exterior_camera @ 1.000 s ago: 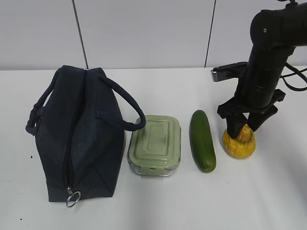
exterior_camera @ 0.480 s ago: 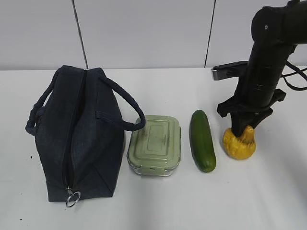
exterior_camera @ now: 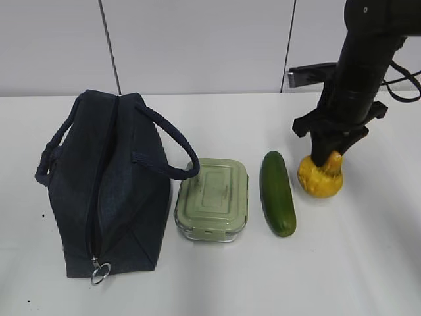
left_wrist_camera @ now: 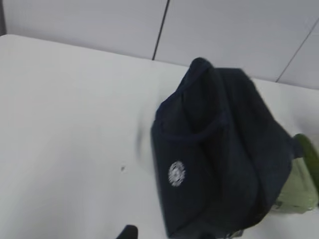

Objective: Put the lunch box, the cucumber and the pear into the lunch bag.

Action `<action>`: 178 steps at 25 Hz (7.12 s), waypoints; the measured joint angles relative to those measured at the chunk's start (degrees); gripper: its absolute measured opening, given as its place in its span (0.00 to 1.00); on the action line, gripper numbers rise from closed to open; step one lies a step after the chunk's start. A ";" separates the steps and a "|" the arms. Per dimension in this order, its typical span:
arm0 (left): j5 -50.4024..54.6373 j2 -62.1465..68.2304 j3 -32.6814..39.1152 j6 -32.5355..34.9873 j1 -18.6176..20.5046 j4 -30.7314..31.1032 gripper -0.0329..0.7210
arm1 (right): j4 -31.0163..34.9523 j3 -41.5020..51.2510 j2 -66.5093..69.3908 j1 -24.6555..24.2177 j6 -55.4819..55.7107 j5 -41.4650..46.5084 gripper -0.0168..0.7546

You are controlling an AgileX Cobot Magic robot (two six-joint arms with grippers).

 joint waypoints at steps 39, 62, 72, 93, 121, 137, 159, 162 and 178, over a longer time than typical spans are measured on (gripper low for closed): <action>-22.69 62.52 -0.47 54.87 -8.54 -52.96 0.05 | 48.13 -15.02 -6.81 12.78 -15.22 0.78 0.32; -22.64 56.80 -0.47 55.02 -4.14 -50.60 0.02 | 45.00 -15.02 10.09 16.84 -19.56 -15.92 0.35; -20.72 56.60 -0.47 55.02 -3.95 -50.49 0.02 | 53.60 -16.22 10.09 16.12 -19.60 -22.80 0.71; -20.65 56.60 -0.47 55.02 -3.95 -50.38 0.02 | 10.28 -19.07 1.96 3.09 4.20 1.36 0.68; -19.45 56.60 -0.47 55.02 -3.95 -50.38 0.02 | 5.24 -9.30 16.13 6.00 10.42 0.59 0.74; -19.43 56.60 -0.47 55.02 -3.95 -50.38 0.02 | 3.70 -15.52 13.94 6.00 9.27 0.59 0.57; -19.43 56.60 -0.47 55.02 -3.95 -50.38 0.02 | 29.13 -21.87 3.41 11.12 0.36 1.59 0.57; -19.43 56.60 -0.47 55.02 -3.95 -50.38 0.02 | 31.13 -21.87 3.41 13.91 -1.64 1.59 0.57; -19.23 56.60 -0.47 55.02 -3.95 -50.38 0.02 | 49.98 -21.87 10.69 18.21 -6.97 -2.87 0.58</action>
